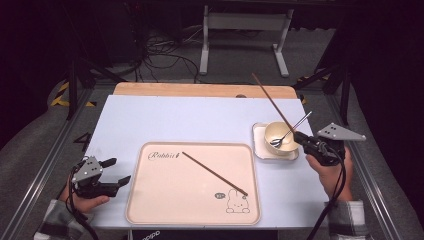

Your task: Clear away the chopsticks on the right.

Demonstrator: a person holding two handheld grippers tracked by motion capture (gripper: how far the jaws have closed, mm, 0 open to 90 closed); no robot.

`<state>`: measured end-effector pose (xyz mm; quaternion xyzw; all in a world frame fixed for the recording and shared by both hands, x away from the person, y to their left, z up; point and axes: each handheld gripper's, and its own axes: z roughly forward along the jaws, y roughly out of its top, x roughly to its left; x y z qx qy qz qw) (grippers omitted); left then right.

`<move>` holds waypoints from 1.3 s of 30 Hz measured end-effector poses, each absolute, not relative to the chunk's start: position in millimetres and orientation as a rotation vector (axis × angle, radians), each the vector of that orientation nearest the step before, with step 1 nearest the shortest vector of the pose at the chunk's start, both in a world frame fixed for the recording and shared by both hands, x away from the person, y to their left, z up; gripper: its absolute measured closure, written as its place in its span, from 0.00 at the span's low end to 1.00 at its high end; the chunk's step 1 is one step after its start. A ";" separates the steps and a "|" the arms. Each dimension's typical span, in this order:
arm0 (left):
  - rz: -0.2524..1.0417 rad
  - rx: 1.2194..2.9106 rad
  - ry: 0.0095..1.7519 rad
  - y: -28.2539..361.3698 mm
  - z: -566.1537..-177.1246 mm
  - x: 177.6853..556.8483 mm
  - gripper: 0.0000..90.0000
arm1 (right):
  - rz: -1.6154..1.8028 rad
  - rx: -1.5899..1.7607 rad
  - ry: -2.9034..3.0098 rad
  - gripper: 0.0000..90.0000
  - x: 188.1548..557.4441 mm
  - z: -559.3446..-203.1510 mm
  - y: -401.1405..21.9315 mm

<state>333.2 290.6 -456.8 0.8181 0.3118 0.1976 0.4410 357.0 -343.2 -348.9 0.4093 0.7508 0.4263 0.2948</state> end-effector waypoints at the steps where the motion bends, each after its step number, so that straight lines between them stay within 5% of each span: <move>1: 0.490 2.033 0.774 290.2 -457.0 333.2 0.22 | 1.136 1.072 2.012 0.94 353.1 -350.6 -338.2; 39: 0.506 2.030 0.765 290.4 -455.8 331.5 0.22 | 1.128 0.800 2.420 0.94 306.5 -410.7 -223.5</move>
